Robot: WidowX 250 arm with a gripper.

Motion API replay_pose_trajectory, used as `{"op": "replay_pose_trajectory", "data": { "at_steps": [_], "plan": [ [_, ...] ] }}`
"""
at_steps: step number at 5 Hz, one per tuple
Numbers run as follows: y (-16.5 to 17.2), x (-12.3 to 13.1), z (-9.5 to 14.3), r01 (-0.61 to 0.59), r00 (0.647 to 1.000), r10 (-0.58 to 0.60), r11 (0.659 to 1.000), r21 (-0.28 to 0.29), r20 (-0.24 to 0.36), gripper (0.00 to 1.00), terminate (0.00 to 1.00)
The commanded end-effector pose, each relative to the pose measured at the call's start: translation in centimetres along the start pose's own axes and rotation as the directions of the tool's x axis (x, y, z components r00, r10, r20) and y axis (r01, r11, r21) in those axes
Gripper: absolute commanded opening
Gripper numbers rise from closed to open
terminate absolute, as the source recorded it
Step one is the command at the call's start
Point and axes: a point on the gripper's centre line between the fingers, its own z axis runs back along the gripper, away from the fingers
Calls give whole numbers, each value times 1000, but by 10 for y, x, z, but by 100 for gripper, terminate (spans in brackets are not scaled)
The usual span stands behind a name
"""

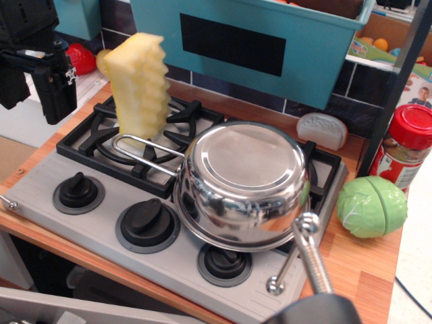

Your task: Wipe pot with sponge

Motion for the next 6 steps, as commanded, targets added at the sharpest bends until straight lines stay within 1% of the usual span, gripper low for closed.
{"op": "replay_pose_trajectory", "data": {
  "at_steps": [1,2,3,4,5,6],
  "plan": [
    [0,0,0,0,1000,0,1000,0,0,100,0],
    [1,26,37,28,995,-23,998,-54,93,100,0],
    [4,51,55,-5,991,17,996,-90,130,100,0],
    [-7,69,56,-29,987,40,997,-77,154,100,0],
    [-5,82,47,11,990,-2,998,-61,144,100,0],
    [-7,90,33,35,993,-27,997,-65,112,100,0]
  ]
}}
